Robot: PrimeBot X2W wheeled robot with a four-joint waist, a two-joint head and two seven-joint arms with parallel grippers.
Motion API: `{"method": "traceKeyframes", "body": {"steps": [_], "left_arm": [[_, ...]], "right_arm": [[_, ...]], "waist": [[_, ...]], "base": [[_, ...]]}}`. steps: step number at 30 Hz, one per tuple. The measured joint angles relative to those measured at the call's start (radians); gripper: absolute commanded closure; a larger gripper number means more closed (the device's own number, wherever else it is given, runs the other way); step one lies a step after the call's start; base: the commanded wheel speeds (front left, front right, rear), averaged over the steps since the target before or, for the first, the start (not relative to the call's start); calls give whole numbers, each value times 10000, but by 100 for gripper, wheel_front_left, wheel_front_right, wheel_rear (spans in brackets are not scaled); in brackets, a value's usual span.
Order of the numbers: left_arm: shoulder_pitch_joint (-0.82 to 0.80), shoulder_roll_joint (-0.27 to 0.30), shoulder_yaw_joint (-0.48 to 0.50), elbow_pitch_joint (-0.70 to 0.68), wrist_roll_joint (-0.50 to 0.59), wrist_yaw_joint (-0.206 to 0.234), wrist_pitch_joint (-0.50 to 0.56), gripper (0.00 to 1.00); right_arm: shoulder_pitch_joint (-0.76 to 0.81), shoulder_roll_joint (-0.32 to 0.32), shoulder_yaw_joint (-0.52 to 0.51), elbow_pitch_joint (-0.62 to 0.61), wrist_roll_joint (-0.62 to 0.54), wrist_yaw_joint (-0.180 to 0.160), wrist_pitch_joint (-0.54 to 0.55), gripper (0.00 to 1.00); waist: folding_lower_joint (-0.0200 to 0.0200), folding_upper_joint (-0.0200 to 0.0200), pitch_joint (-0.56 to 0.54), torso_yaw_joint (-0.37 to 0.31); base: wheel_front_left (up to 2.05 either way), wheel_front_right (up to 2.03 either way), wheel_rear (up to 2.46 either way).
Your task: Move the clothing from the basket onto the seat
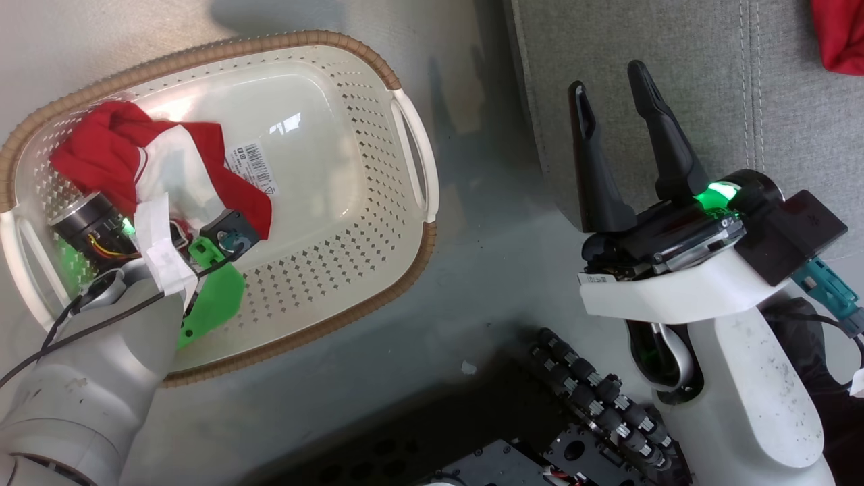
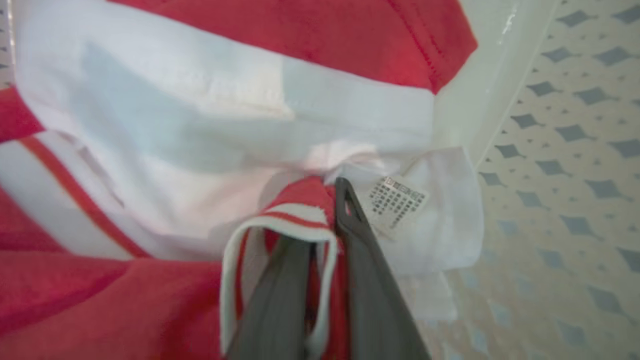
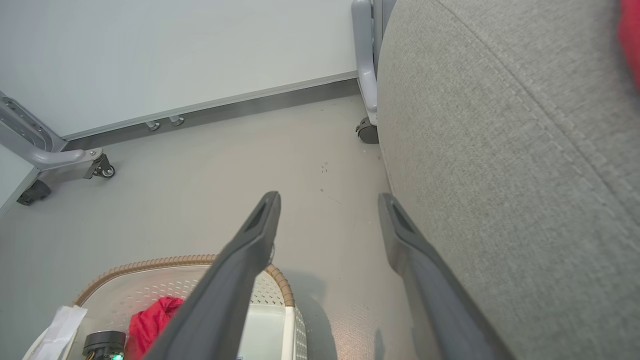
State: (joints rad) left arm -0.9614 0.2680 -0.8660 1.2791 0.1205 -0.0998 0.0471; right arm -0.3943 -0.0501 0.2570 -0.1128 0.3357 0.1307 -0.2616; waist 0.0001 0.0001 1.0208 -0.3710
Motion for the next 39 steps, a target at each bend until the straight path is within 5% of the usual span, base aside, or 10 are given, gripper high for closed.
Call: {"method": "traceKeyframes", "body": {"steps": [13,28,39], "left_arm": [[-44,-86,17,-73,-433,107,-761,100],[338,-1588,744,-585,-1910,-115,-2443,100],[1300,-1871,1580,-3062,-3279,-203,-3051,100]], "right_arm": [[-30,2,-176,23,-173,0,0,0],[396,13,-583,355,-984,2,-6,0],[1276,12,-976,564,-1407,0,50,0]], "waist": [[0,0,-353,95],[-1,0,-1997,764],[-2,0,-3758,1338]], "base": [[0,0,0],[0,0,0],[0,0,0]]}}
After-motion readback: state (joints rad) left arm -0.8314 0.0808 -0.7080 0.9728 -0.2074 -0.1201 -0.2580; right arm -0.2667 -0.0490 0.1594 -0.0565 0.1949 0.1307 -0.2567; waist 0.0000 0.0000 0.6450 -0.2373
